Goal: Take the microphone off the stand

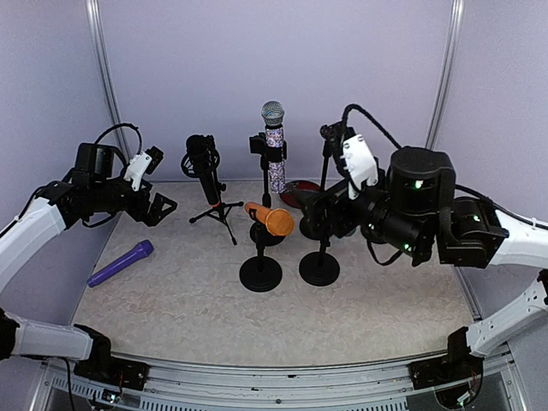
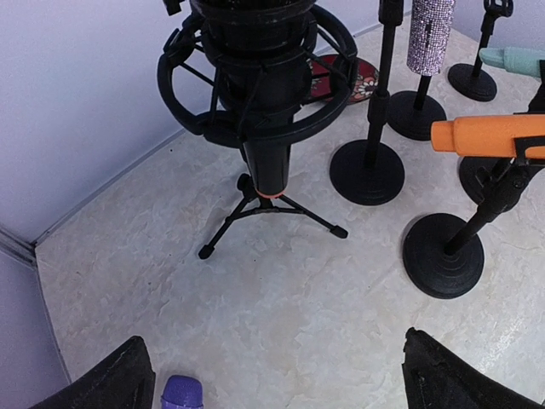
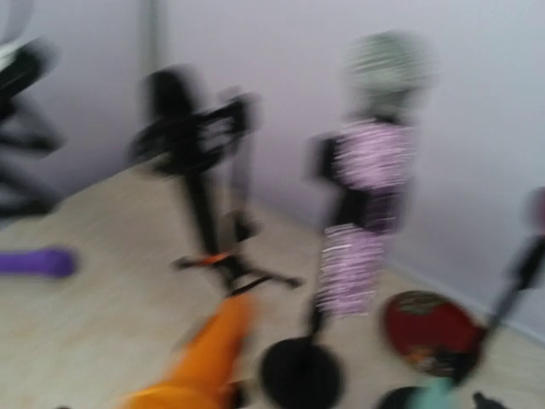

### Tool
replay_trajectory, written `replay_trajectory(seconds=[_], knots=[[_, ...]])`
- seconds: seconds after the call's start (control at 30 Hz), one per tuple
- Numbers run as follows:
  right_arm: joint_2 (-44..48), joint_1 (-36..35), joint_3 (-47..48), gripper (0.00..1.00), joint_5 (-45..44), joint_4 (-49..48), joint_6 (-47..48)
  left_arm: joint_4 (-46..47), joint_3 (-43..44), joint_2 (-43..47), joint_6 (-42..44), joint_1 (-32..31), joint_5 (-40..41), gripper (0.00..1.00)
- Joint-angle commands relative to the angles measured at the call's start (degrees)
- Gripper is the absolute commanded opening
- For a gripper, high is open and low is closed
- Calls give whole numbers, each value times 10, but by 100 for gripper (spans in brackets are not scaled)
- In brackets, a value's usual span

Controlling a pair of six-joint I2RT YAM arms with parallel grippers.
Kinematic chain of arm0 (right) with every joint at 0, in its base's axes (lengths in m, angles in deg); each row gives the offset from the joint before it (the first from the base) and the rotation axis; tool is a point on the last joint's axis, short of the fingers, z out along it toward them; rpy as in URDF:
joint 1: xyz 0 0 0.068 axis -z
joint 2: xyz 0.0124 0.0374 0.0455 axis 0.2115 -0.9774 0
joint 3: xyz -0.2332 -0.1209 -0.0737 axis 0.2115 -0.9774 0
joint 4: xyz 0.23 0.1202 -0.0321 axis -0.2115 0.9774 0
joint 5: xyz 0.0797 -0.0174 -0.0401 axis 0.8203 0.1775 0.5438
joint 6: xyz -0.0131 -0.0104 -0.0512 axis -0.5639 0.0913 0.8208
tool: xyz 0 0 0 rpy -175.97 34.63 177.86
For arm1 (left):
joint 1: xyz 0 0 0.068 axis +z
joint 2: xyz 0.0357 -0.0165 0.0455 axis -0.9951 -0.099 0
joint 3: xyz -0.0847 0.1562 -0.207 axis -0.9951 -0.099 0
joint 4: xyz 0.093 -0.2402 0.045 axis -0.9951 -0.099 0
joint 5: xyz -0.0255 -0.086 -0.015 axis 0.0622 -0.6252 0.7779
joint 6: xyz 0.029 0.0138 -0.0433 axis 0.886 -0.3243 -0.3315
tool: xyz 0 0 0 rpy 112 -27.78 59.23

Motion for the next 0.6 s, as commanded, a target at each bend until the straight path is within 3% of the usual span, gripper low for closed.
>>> replay_trajectory(seconds=[0.0,0.33,0.57], knots=[[-70,-56,34,100,-39,22,-35,11,-9,-5,17,-2,-28,99],[-176,-35,68,98,11,31,-102,23,-20,1,22,-17,-38,99],[-211,5,84,85,58,30,-130,30,-30,-18,9,-56,-35,99]])
